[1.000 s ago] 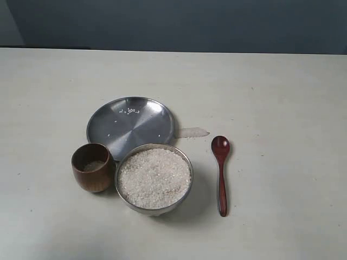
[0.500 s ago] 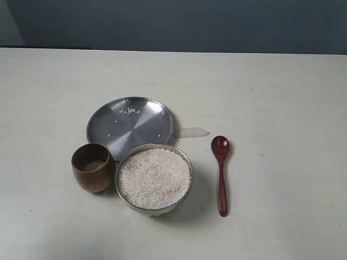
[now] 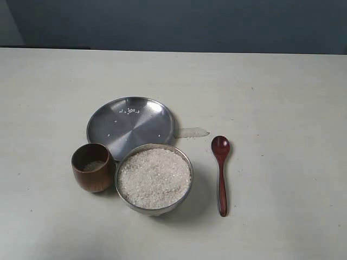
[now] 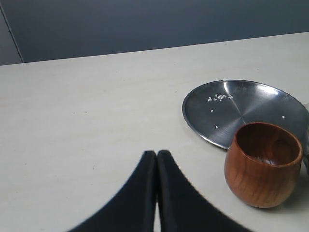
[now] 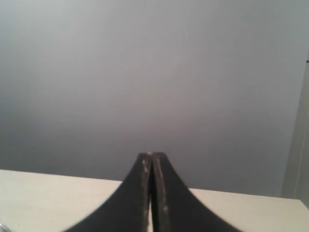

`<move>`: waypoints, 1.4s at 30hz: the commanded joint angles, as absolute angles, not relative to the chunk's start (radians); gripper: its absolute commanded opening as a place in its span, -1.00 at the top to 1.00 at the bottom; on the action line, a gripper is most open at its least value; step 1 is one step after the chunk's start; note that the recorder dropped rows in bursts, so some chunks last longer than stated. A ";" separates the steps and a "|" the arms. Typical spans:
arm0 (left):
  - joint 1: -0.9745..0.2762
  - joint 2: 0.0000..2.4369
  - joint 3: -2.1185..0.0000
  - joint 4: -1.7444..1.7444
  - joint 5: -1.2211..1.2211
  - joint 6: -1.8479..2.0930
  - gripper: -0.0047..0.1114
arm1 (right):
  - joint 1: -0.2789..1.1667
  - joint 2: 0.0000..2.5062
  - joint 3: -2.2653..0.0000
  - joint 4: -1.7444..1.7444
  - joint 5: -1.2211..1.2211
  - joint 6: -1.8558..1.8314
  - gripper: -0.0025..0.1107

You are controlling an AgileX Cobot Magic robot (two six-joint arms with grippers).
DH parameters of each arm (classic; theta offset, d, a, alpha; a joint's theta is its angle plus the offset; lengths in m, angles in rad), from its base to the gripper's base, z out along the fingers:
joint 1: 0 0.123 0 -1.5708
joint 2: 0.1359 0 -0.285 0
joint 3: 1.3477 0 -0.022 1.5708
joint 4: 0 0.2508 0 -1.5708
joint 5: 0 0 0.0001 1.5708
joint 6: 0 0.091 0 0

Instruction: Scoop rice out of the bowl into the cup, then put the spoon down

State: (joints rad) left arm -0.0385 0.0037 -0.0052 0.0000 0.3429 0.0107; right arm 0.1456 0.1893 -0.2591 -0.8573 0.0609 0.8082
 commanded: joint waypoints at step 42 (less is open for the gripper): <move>-0.041 0.000 0.000 0.006 0.331 0.008 0.91 | 0.293 0.237 -0.267 -0.214 0.066 0.146 0.96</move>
State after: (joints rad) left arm -0.0385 0.0037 -0.0052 0.0000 0.3429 0.0107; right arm 0.2784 0.2340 -0.2591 -0.3281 0.0141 0.2688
